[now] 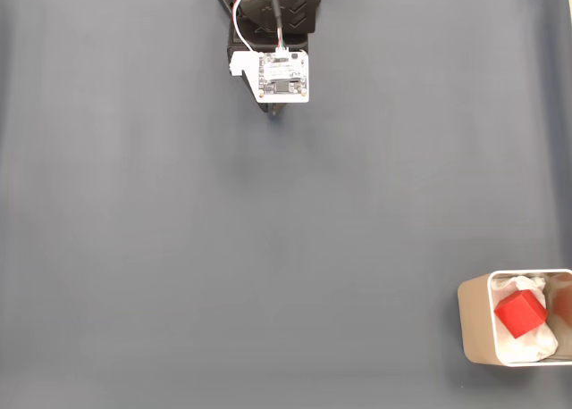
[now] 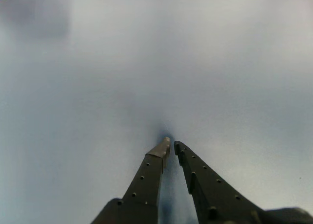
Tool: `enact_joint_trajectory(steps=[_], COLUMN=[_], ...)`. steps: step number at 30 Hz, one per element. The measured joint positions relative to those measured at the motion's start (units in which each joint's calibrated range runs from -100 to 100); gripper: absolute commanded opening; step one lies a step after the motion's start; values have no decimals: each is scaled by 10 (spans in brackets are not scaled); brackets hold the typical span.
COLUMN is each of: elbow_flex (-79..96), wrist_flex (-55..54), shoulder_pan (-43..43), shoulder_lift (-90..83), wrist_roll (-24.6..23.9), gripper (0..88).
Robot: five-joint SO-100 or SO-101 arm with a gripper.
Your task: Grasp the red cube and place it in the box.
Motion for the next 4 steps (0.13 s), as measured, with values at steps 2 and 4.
enact_joint_trajectory(steps=[2,4], elbow_flex=[0,0], wrist_flex=[0,0], shoulder_pan=[0,0], shoulder_lift=[0,0], wrist_roll=[0,0], gripper=[2,2])
